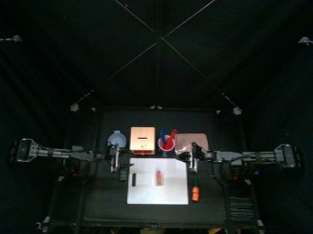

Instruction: Grab salmon sushi with right hand

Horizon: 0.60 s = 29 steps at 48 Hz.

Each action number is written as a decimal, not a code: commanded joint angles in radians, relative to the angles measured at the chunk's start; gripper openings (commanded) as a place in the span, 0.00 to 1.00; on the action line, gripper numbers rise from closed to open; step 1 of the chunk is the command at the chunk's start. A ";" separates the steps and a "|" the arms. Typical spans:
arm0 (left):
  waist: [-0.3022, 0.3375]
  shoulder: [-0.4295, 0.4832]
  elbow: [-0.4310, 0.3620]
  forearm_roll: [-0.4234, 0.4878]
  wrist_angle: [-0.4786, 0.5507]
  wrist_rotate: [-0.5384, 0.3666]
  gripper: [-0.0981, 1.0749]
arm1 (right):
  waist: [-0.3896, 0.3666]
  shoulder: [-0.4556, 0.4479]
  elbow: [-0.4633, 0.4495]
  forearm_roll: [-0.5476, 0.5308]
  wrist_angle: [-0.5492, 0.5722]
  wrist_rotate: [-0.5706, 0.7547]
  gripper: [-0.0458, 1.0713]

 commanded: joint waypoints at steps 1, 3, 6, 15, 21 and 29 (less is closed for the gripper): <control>0.008 -0.002 -0.029 -0.002 -0.011 0.003 0.89 | 0.006 0.028 -0.051 0.091 -0.002 -0.002 0.40; 0.011 -0.002 -0.029 -0.002 -0.009 0.003 0.89 | 0.008 0.044 -0.063 0.146 0.003 -0.002 0.49; 0.012 -0.002 -0.029 -0.002 -0.009 0.003 0.89 | 0.009 0.074 -0.084 0.239 0.017 -0.003 0.64; 0.012 -0.002 -0.029 0.000 -0.009 0.005 0.89 | 0.026 0.153 -0.149 0.454 0.091 -0.003 0.97; 0.018 -0.002 -0.029 0.002 -0.008 0.005 0.89 | 0.029 0.210 -0.193 0.586 0.172 0.000 0.97; 0.037 -0.002 -0.021 0.000 -0.003 0.005 0.89 | 0.020 0.278 -0.232 0.753 0.285 0.002 0.95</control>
